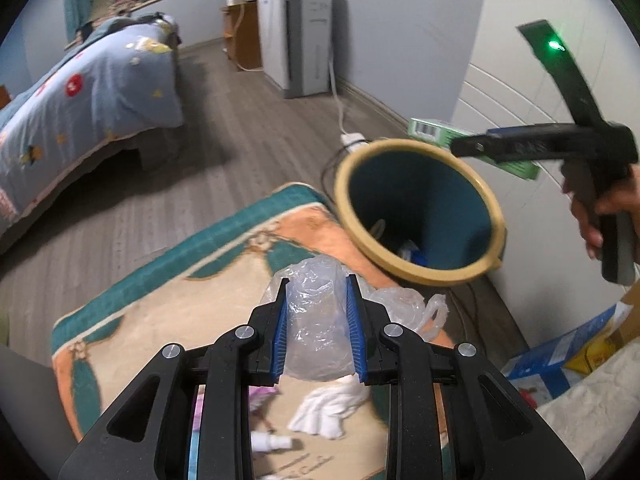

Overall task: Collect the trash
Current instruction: 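Carry the COLTALIN box over the bin with the right gripper while the left gripper carries the wrap there, then open the right gripper to drop the box while the left gripper releases the wrap into the bin, then move both tools back over the masks on the cushion, then grasp a blue face mask with the right gripper while the left gripper grasps another blue mask, then carry both blue masks over the bin with both grippers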

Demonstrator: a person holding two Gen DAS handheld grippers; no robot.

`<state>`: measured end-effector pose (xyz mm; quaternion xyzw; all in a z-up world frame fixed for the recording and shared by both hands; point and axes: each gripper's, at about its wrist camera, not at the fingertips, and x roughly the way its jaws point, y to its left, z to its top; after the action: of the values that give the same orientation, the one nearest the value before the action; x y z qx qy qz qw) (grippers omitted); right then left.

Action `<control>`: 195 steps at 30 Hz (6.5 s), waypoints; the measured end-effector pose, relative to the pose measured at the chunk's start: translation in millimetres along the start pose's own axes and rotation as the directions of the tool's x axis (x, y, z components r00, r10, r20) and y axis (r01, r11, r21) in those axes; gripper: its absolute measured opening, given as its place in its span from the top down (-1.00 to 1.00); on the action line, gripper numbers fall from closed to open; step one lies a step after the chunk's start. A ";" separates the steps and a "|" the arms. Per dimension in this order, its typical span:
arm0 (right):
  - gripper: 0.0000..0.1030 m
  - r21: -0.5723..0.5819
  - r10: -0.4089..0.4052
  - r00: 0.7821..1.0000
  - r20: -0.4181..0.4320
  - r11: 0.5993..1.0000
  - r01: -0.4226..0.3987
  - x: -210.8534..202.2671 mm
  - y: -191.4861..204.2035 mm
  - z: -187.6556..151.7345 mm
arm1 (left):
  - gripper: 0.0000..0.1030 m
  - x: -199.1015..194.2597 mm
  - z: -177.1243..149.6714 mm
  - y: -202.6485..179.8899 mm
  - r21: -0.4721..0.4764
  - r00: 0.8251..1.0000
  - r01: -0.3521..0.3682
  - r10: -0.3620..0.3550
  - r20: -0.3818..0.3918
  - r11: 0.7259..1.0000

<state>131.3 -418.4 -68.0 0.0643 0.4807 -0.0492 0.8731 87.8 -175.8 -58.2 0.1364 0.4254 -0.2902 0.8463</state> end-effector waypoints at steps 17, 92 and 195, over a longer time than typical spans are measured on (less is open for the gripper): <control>-0.52 0.211 0.026 0.991 -0.128 0.977 0.002 54.6 -56.1 -18.3 | 0.47 69.9 42.1 -84.4 0.048 0.994 0.102 -0.100 -0.036 0.994; -0.89 -0.112 0.065 0.993 -0.103 0.991 -0.077 -31.3 213.1 -87.7 | -0.90 -132.8 -148.2 146.7 -0.379 0.922 -0.379 0.379 -0.078 0.844; 0.37 -0.005 0.211 0.977 -0.008 0.977 -0.211 -20.9 176.2 -10.6 | 0.42 -68.7 -78.6 127.0 -0.265 0.980 -0.175 0.193 0.042 0.948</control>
<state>137.4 -242.3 -44.5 0.1128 0.4745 0.0454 0.8718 82.3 -11.6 -52.5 0.0536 0.4166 -0.1560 0.8940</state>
